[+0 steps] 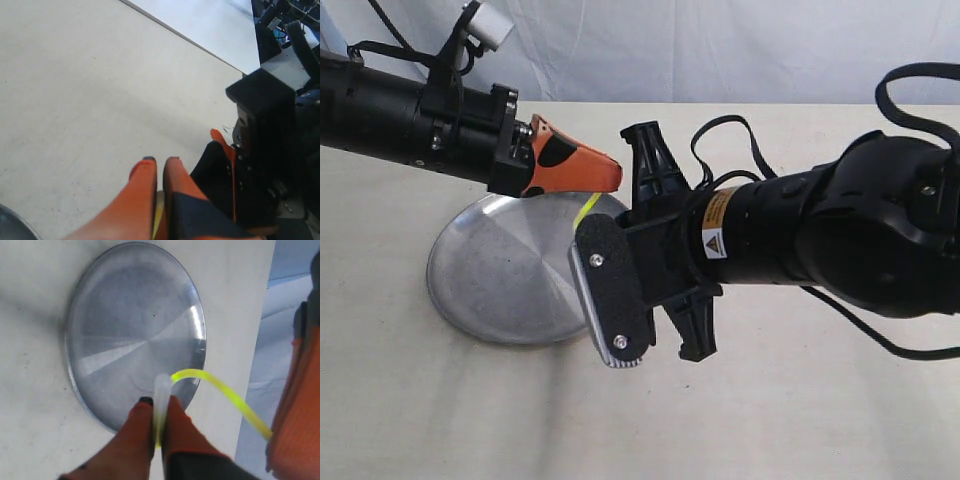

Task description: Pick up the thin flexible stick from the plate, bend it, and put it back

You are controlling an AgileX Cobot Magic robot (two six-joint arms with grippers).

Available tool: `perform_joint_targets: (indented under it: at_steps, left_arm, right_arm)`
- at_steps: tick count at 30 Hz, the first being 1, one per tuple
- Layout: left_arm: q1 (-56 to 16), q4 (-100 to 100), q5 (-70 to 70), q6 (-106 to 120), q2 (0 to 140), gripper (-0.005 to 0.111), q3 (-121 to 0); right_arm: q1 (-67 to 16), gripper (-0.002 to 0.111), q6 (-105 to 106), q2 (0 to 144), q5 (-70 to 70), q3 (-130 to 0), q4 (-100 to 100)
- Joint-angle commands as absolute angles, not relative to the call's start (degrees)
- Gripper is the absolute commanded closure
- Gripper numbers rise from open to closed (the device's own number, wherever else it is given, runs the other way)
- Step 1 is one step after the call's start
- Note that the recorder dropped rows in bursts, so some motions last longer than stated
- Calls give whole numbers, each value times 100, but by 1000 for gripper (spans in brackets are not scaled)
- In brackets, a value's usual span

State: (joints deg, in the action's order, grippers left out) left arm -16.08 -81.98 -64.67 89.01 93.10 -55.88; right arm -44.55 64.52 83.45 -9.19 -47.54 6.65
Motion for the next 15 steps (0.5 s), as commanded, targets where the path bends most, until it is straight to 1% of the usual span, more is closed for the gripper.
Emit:
perform_joint_targets:
  at_steps: [1,15]
  left_arm:
    - [-1611,-8098,-6523,8725,9302,107,-5600]
    - [-1611,-8006,-6402,8540,9402,107,-5600]
  right_arm:
    - [-4473,109,6499,8370,-456,-4779,781]
    - [-4473,109,6499,8370,-164,-4779,901]
